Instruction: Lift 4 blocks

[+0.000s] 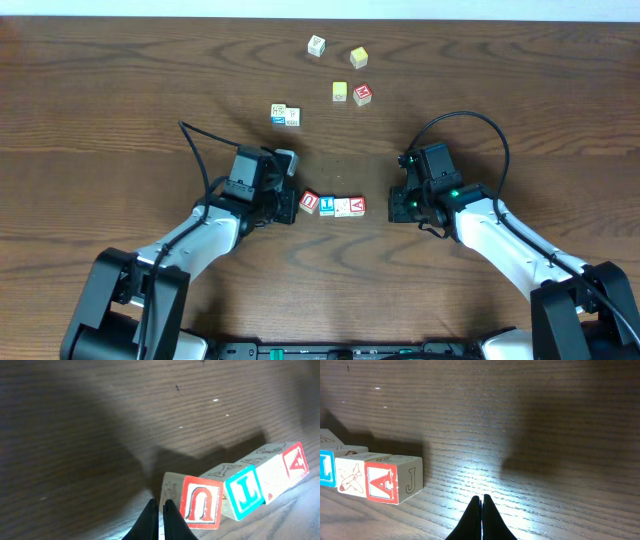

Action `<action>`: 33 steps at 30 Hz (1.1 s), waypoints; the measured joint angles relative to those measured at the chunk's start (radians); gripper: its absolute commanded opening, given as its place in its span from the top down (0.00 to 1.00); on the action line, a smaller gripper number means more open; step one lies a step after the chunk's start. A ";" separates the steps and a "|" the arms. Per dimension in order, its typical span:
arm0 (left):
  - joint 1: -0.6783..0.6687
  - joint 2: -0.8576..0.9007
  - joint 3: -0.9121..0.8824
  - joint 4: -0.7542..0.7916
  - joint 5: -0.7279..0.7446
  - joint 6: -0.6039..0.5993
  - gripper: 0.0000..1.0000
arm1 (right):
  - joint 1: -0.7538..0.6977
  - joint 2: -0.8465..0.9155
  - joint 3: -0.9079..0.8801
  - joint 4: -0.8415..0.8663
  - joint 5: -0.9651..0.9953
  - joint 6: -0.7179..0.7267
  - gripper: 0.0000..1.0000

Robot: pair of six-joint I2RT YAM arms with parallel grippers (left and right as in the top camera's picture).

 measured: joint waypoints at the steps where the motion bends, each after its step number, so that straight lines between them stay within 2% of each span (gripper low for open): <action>1: -0.005 0.000 0.000 0.000 0.000 0.000 0.93 | 0.000 0.000 0.000 0.000 0.000 0.000 0.99; 11: -0.057 0.000 0.000 0.000 0.000 -0.004 0.93 | 0.000 0.000 0.000 0.000 0.000 0.000 0.99; 33: -0.058 0.000 0.000 -0.027 -0.008 -0.004 0.93 | 0.001 0.000 0.000 0.042 -0.065 0.000 0.99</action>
